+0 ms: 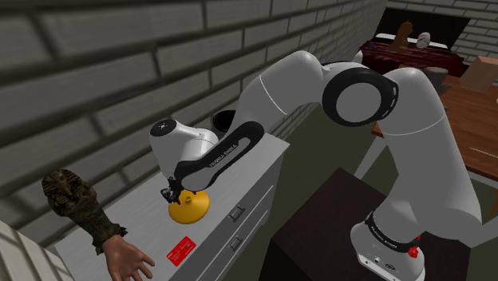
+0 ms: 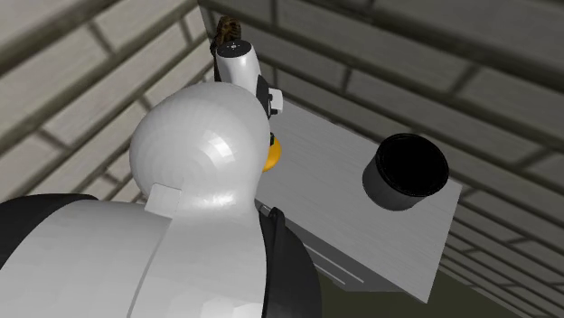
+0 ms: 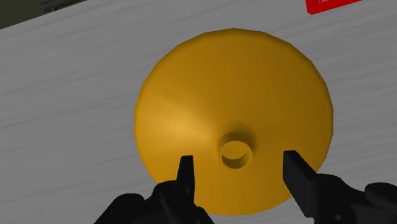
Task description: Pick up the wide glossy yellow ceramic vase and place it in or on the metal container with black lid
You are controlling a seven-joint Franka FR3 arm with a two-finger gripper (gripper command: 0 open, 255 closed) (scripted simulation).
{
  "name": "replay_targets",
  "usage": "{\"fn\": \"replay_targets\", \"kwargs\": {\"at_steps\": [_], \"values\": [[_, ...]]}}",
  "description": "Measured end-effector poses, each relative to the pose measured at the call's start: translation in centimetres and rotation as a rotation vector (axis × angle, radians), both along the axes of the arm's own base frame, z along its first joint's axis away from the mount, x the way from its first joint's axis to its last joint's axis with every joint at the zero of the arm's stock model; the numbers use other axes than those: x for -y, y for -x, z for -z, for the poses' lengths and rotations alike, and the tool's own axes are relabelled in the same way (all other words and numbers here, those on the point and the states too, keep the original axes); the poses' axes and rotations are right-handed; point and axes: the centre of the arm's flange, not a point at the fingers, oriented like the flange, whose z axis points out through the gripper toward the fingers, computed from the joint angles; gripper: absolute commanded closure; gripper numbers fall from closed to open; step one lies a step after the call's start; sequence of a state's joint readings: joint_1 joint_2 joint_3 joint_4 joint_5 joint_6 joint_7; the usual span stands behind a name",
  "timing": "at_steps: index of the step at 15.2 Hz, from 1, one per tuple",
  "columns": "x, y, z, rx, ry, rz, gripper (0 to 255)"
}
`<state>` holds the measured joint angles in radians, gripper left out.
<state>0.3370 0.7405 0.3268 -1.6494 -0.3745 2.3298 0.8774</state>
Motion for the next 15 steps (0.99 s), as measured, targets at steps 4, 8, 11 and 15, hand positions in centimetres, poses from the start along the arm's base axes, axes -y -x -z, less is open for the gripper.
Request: {"fn": "replay_targets", "kwargs": {"at_steps": [4,8,11,15], "values": [[0.0,0.0,-0.1,0.001,0.0,0.0,255],[0.0,0.0,-0.1,0.001,-0.001,0.0,255],[0.0,0.1,-0.6,0.0,0.0,0.0,255],[0.1,0.1,-2.6,0.0,0.0,0.0,255]]}}
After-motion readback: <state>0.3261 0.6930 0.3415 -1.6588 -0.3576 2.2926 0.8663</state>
